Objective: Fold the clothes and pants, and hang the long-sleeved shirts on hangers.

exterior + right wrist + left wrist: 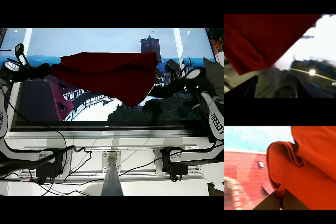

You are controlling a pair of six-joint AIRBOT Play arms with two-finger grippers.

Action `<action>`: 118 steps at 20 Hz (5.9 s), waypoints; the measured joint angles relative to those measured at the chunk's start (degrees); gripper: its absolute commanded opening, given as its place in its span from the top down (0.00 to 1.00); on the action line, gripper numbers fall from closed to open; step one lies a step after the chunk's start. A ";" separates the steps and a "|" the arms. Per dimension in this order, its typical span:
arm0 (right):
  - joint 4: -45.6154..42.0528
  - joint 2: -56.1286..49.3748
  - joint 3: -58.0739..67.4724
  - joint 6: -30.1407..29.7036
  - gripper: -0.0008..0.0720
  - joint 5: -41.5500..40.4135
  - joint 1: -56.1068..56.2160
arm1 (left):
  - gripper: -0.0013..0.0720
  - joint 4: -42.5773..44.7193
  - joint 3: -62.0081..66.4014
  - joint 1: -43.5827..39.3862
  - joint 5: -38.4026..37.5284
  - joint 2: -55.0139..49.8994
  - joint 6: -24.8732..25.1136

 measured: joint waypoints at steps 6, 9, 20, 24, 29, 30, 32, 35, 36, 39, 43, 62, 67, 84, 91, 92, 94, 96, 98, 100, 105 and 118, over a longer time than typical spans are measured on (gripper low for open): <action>11.47 -0.07 -8.72 4.24 0.97 -11.82 4.39 | 0.96 0.20 0.00 -2.25 -0.55 0.72 0.15; 13.42 0.00 -8.04 4.72 0.97 -15.96 6.34 | 0.96 0.20 0.00 -3.30 -0.79 1.18 0.15; 7.76 22.43 21.18 -0.26 0.97 -11.02 7.34 | 0.96 0.11 0.85 -1.33 5.05 29.35 0.15; 5.07 36.17 29.68 -1.73 0.97 -13.31 7.34 | 0.96 0.15 0.92 -0.98 15.87 45.18 0.17; 2.43 50.49 33.73 -2.25 0.97 -19.04 7.34 | 0.96 4.61 0.94 -0.92 25.11 60.98 0.17; 2.03 52.39 34.05 -2.32 0.97 -20.13 7.34 | 0.96 5.86 0.92 -0.92 25.86 62.93 0.17; 0.79 54.23 34.34 -2.34 0.97 -21.64 7.34 | 0.96 7.74 0.92 -0.92 26.64 65.35 0.17; -0.61 53.05 34.49 -1.60 0.97 -22.84 7.34 | 0.96 9.29 0.87 -0.92 23.61 64.72 0.15; -1.16 51.49 34.49 -0.74 0.97 -22.16 7.34 | 0.96 9.62 0.85 -0.92 20.90 63.23 0.15; -1.79 43.98 34.49 1.60 0.97 -17.97 7.34 | 0.96 10.27 0.83 -0.92 12.66 55.56 0.15; -2.58 29.46 34.49 3.08 0.97 -9.60 7.34 | 0.96 10.54 0.81 -0.92 4.20 38.34 0.15; -12.15 -12.50 34.53 4.33 0.97 -5.57 7.41 | 0.96 9.66 0.79 -1.03 -5.55 1.25 0.13; -21.20 -12.81 34.53 4.90 0.28 4.35 7.39 | 0.04 10.69 0.79 -0.98 -17.73 1.07 0.13; -12.79 -6.56 15.04 9.99 0.61 24.22 -8.55 | 0.27 10.29 -14.16 6.03 -29.92 24.52 -2.64; -6.86 2.86 -8.31 8.44 0.61 9.66 -5.09 | 0.27 11.32 -28.85 12.66 -28.35 41.92 -3.82; -6.12 3.32 -10.32 8.26 0.62 8.11 -4.31 | 0.27 11.78 -29.81 13.64 -27.91 42.82 -4.02; -3.63 3.96 -13.64 6.67 0.62 6.36 -2.54 | 0.27 12.68 -31.63 15.74 -26.97 43.67 -4.87; -1.38 4.26 -15.65 3.78 0.94 4.39 -0.61 | 0.27 13.25 -32.79 17.35 -25.68 43.47 -5.57; 0.83 4.39 -16.74 0.61 0.97 2.10 1.36 | 0.27 13.49 -33.48 18.43 -24.65 42.25 -6.51; 3.21 4.98 -17.25 -2.05 0.97 0.20 3.34 | 0.27 13.68 -33.86 18.93 -24.28 40.35 -6.93; 6.34 12.15 -17.59 -4.55 0.97 -4.52 8.74 | 0.30 13.81 -34.16 19.43 -25.99 33.64 -7.43; 8.02 22.27 -17.64 -4.81 0.97 -12.17 13.94 | 0.51 2.99 -35.85 19.45 -26.82 16.28 4.72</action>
